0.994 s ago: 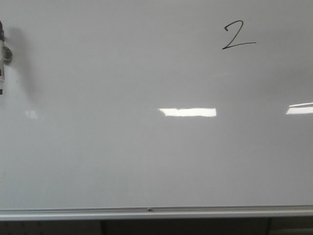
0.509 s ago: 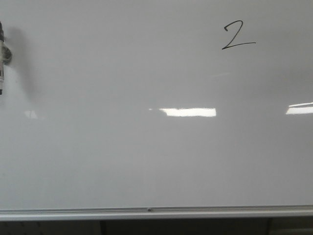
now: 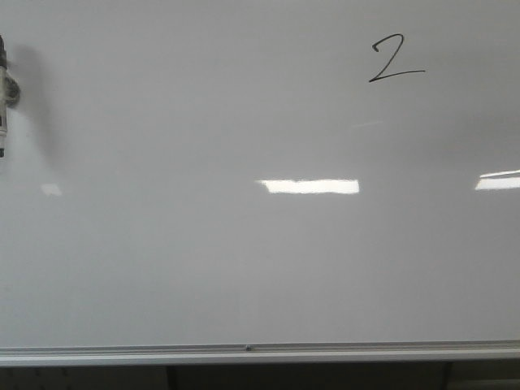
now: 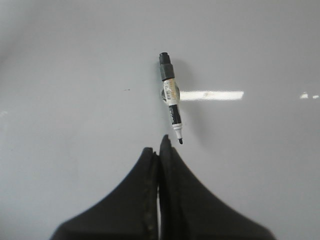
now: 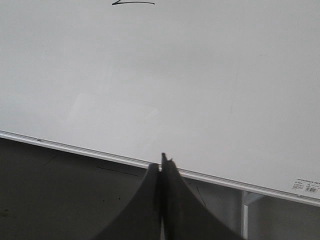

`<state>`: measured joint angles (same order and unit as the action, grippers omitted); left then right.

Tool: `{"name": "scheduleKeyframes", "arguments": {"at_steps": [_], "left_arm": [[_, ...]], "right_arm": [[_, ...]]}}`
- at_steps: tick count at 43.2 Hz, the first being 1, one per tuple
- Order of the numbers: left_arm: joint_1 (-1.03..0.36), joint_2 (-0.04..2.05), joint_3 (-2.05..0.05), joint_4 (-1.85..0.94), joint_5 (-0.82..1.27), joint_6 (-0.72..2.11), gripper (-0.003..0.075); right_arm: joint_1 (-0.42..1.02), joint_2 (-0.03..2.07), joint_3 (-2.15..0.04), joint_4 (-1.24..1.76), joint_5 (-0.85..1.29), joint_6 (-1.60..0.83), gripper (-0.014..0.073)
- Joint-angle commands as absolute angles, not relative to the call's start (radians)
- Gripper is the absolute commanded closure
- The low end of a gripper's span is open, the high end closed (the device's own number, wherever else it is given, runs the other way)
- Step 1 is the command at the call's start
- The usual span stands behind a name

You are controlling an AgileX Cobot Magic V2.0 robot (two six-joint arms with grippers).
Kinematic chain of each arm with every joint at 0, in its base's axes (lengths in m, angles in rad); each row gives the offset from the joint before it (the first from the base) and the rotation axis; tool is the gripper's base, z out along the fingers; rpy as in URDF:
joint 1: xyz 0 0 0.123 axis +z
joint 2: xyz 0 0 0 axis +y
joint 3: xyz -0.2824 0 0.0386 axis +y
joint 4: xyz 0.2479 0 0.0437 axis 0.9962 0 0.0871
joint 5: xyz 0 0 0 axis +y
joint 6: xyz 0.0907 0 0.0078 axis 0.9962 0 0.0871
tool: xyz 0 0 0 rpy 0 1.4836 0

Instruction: Write number 2 on whiteboard

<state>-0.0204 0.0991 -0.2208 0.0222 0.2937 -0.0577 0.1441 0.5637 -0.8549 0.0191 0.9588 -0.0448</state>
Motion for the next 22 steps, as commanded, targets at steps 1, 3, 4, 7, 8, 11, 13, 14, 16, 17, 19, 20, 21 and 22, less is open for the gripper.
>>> {"name": "scheduleKeyframes", "arguments": {"at_steps": [1, 3, 4, 7, 8, 11, 13, 14, 16, 17, 19, 20, 21, 22], "left_arm": [[0.005, 0.027, -0.153, 0.018, 0.137, -0.058, 0.0741], [0.013, 0.001, -0.113, 0.018, 0.113, -0.058, 0.0741], [0.018, -0.01, -0.098, 0.018, 0.095, -0.058, 0.0741], [0.02, -0.032, -0.061, 0.018, 0.066, -0.058, 0.0741], [0.02, -0.032, -0.048, 0.018, 0.052, -0.058, 0.0741], [0.02, -0.032, -0.023, 0.018, 0.016, -0.058, 0.0741], [0.02, -0.032, -0.006, 0.018, -0.007, -0.058, 0.0741], [0.02, -0.032, 0.001, 0.018, -0.018, -0.058, 0.0741], [0.02, -0.032, 0.011, 0.018, -0.041, -0.058, 0.0741], [0.02, -0.032, 0.02, 0.018, -0.057, -0.058, 0.0741], [0.02, -0.032, 0.03, 0.018, -0.078, -0.058, 0.0741], [0.02, -0.032, 0.035, 0.018, -0.091, -0.058, 0.0741], [0.02, -0.032, 0.039, 0.018, -0.106, -0.058, 0.0741], [0.02, -0.032, 0.039, 0.018, -0.1, -0.058, 0.0741]], "right_arm": [[0.138, 0.567, -0.879, 0.011, 0.889, -0.047, 0.0661], [0.138, 0.567, -0.879, 0.011, 0.889, -0.047, 0.0661], [0.138, 0.567, -0.879, 0.011, 0.889, -0.047, 0.0661], [0.138, 0.567, -0.879, 0.011, 0.889, -0.047, 0.0661], [0.138, 0.567, -0.879, 0.011, 0.889, -0.047, 0.0661], [0.138, 0.567, -0.879, 0.011, 0.889, -0.047, 0.0661], [0.138, 0.567, -0.879, 0.011, 0.889, -0.047, 0.0661], [0.138, 0.567, -0.879, 0.011, 0.889, -0.047, 0.0661], [0.138, 0.567, -0.879, 0.011, 0.889, -0.047, 0.0661], [0.138, 0.567, -0.879, 0.011, 0.889, -0.047, 0.0661], [0.138, 0.567, -0.879, 0.011, 0.889, -0.047, 0.0661], [0.138, 0.567, -0.879, 0.011, 0.889, -0.047, 0.0661], [0.138, 0.567, -0.879, 0.011, 0.889, -0.047, 0.0661], [0.138, 0.567, -0.879, 0.011, 0.889, -0.047, 0.0661]]}}
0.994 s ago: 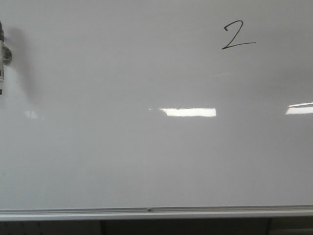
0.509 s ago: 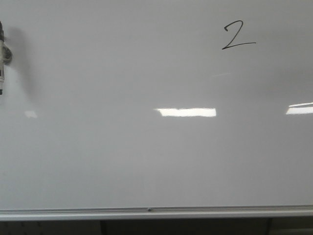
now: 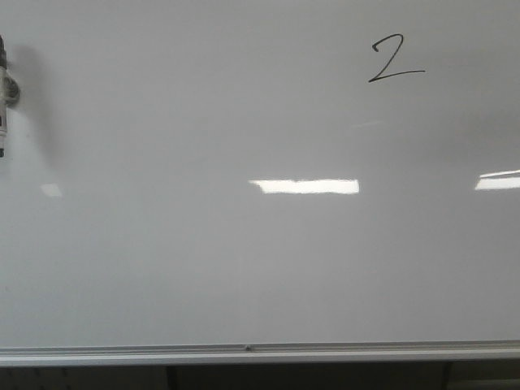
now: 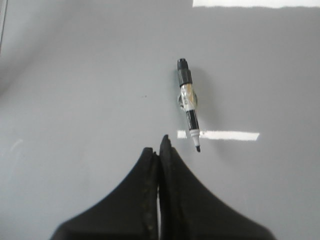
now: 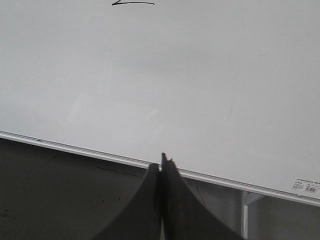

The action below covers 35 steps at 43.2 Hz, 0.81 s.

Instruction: Write number 2 on whiteboard

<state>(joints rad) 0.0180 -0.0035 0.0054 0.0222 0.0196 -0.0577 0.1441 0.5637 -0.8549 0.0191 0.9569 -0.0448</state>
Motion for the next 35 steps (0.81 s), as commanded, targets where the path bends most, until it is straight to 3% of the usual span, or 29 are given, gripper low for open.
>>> {"name": "scheduleKeyframes", "arguments": {"at_steps": [1, 35], "left_arm": [[0.02, -0.032, 0.039, 0.018, -0.097, -0.058, 0.0741], [0.011, -0.03, 0.039, 0.018, -0.097, -0.058, 0.0741]], "right_arm": [[0.138, 0.567, -0.879, 0.011, 0.889, -0.047, 0.0661], [0.138, 0.567, -0.879, 0.011, 0.889, -0.047, 0.0661]]}}
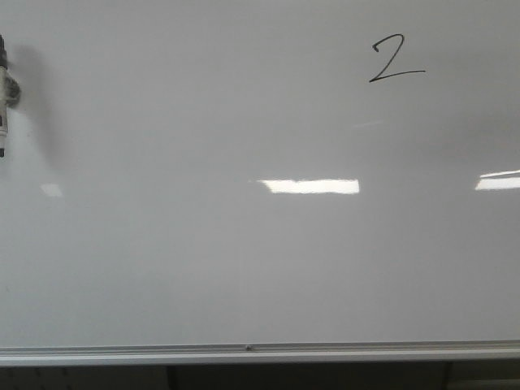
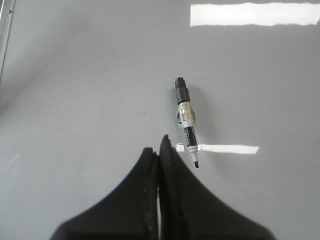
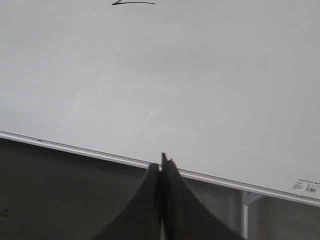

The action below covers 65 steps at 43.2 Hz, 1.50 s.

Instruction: Write number 2 on whiteboard

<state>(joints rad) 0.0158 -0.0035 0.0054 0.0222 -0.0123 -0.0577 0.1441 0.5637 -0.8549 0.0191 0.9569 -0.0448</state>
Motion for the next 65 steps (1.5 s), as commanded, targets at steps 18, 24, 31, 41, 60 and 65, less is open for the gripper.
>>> {"name": "scheduleKeyframes", "arguments": {"at_steps": [18, 24, 31, 41, 60, 65], "left_arm": [[0.011, -0.03, 0.039, 0.018, -0.097, -0.058, 0.0741], [0.011, -0.03, 0.039, 0.018, -0.097, -0.058, 0.0741], [0.011, -0.03, 0.039, 0.018, -0.097, -0.058, 0.0741], [0.011, -0.03, 0.039, 0.018, -0.097, -0.058, 0.0741], [0.011, -0.03, 0.039, 0.018, -0.097, -0.058, 0.0741], [0.011, -0.03, 0.039, 0.018, -0.097, -0.058, 0.0741]], "right_arm": [[0.138, 0.545, -0.87, 0.006, 0.882, -0.048, 0.0661], [0.118, 0.448, -0.791, -0.005, 0.794, -0.054, 0.0659], [0.075, 0.299, -0.602, 0.011, 0.581, -0.121, 0.066], [-0.006, 0.109, -0.317, 0.011, 0.253, -0.121, 0.066], [-0.034, -0.029, 0.023, 0.029, -0.073, -0.118, 0.066], [-0.035, -0.029, 0.022, 0.031, -0.067, -0.118, 0.066]]}}
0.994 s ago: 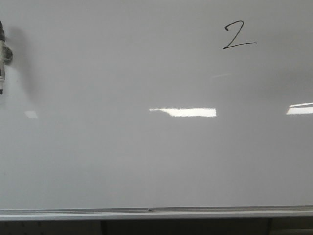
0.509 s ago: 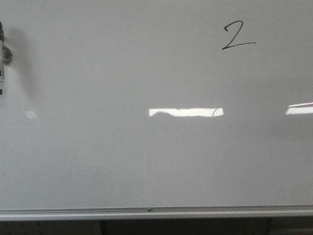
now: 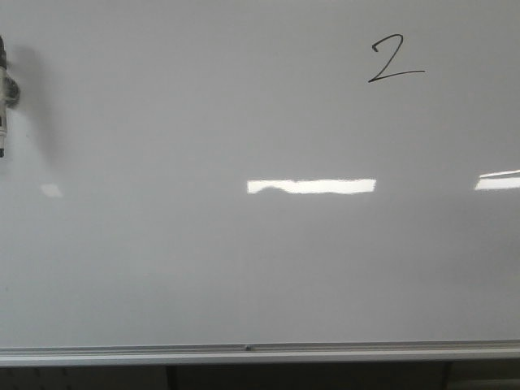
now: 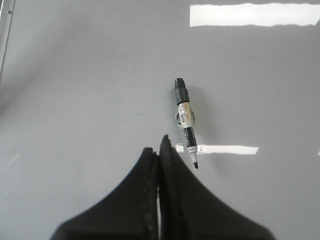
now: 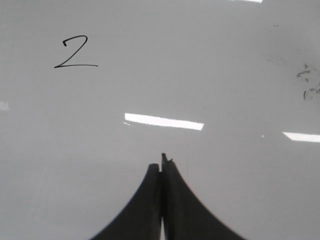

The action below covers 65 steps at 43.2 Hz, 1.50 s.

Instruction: Write number 2 on whiteboard

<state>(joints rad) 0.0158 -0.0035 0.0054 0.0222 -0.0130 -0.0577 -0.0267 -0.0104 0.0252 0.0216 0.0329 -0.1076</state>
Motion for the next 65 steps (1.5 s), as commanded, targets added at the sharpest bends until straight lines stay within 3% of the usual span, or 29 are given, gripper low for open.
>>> {"name": "scheduleKeyframes", "arguments": {"at_steps": [1, 65], "left_arm": [[0.011, -0.03, 0.039, 0.018, -0.097, -0.058, 0.0741], [0.011, -0.03, 0.039, 0.018, -0.097, -0.058, 0.0741]], "right_arm": [[-0.036, -0.029, 0.022, 0.031, -0.067, -0.118, 0.066], [-0.005, -0.03, 0.022, 0.042, -0.071, -0.055, 0.066]]}}
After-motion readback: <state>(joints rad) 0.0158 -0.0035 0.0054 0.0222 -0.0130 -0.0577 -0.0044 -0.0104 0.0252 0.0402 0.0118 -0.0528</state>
